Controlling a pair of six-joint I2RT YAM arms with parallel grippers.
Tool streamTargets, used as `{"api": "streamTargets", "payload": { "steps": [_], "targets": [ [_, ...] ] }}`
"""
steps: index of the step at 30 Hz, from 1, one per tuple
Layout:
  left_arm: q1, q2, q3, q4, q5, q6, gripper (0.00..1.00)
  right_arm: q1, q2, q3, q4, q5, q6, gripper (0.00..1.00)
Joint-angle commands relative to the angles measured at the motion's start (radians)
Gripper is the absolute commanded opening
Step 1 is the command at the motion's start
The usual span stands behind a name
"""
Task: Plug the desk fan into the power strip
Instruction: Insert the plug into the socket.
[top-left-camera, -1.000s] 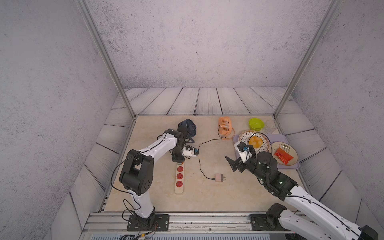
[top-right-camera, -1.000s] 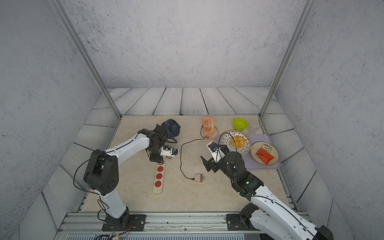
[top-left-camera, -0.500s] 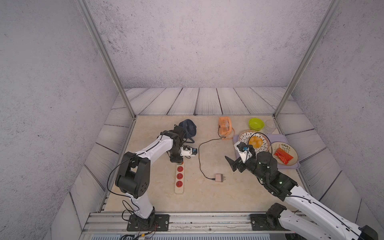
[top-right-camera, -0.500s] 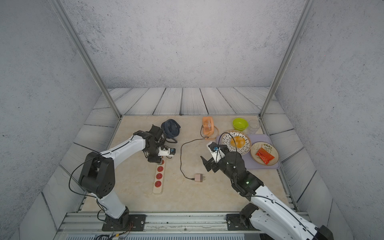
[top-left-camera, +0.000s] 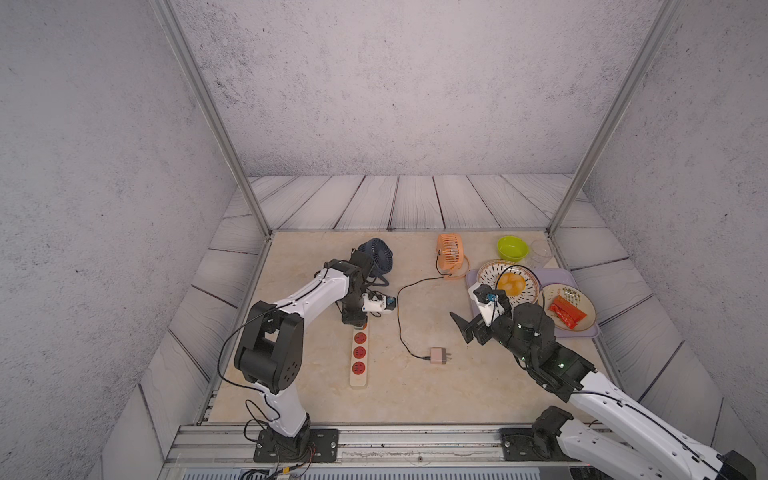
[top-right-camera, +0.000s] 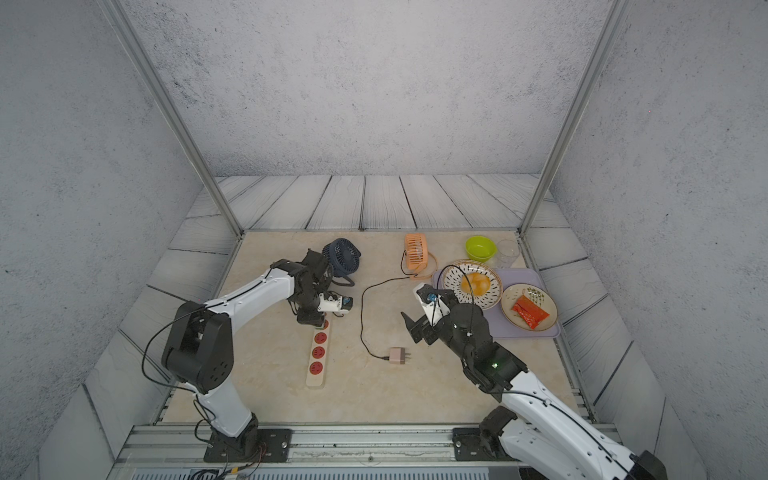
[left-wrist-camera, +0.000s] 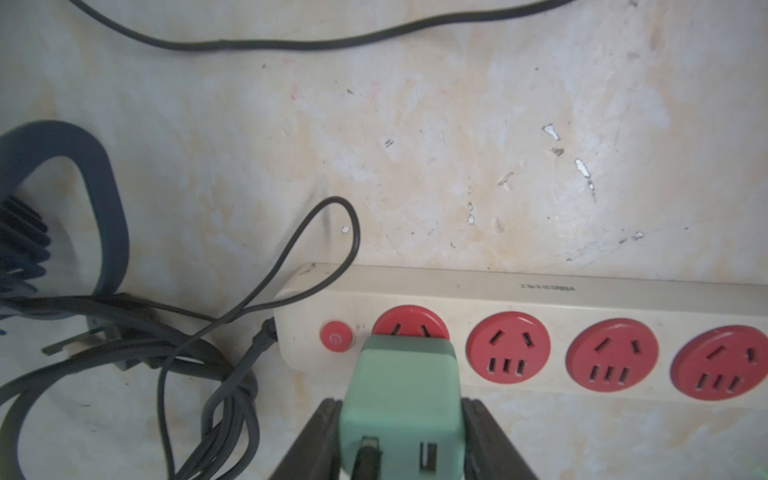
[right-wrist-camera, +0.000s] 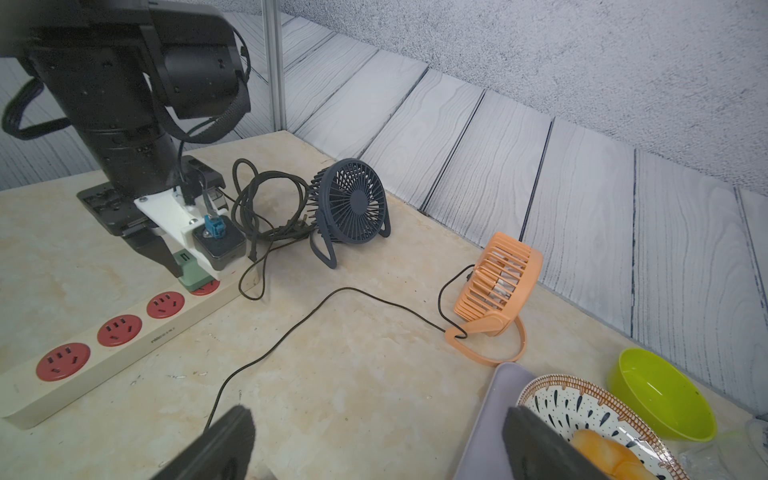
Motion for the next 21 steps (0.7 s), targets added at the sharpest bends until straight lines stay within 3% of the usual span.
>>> {"api": "streamTargets", "payload": {
  "steps": [1,13,21],
  "targets": [
    [0.000,0.126,-0.114,0.009,-0.014,-0.020,0.00,0.002,-0.005,-0.003,0.013,-0.003,0.003,0.99],
    [0.074,0.076,-0.158,0.045,0.084,-0.008,0.00,0.002,-0.007,0.000,0.007,-0.003,0.001,0.99],
    [0.048,0.115,-0.121,0.025,0.045,-0.017,0.00,0.001,-0.012,0.000,0.004,-0.002,0.000,0.99]
  ]
}}
